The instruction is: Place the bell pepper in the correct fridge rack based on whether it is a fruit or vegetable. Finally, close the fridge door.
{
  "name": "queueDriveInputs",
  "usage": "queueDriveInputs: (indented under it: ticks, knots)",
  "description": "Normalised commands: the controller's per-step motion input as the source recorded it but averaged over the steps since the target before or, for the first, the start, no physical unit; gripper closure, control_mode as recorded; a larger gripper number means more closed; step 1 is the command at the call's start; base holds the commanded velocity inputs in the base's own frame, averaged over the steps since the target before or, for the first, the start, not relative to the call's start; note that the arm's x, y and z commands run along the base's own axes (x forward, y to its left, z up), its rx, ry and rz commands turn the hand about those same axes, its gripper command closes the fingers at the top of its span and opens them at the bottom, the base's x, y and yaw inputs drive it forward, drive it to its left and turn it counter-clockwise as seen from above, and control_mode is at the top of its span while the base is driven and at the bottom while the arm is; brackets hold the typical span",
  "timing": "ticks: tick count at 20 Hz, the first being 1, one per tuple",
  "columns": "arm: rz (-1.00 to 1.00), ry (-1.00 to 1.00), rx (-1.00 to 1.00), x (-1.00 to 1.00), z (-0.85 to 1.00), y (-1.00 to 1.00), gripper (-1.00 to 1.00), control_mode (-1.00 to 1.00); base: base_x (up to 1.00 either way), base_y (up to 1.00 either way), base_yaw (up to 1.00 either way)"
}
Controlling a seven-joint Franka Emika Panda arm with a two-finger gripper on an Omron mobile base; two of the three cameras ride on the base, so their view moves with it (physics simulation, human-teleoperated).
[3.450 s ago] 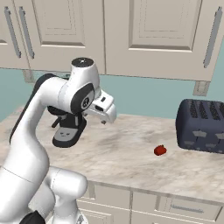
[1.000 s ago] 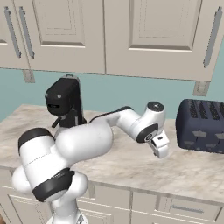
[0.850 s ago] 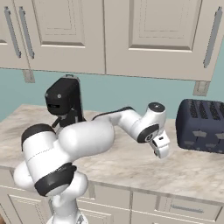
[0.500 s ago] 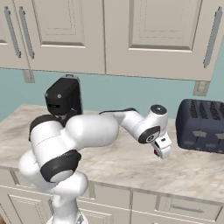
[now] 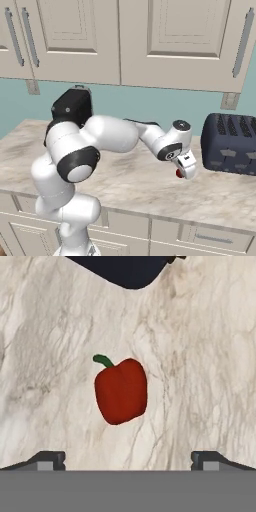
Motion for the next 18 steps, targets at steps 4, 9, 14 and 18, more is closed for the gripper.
queueDriveInputs:
  ticks: [4, 9, 14, 18]
  knots:
    - [0.0, 0.0, 0.0, 0.1, -0.28, -0.11, -1.0, -1.0, 0.0, 0.0, 0.0]
    - [0.0, 0.0, 0.0, 0.05, -0.27, -0.09, -1.0, -1.0, 0.0, 0.0, 0.0]
    - [0.0, 0.0, 0.0, 0.22, -0.26, 0.0, -1.0, -1.0, 0.0, 0.0, 0.0]
    - [0.0, 0.0, 0.0, 0.27, -0.22, -0.01, -1.0, -1.0, 0.0, 0.0, 0.0]
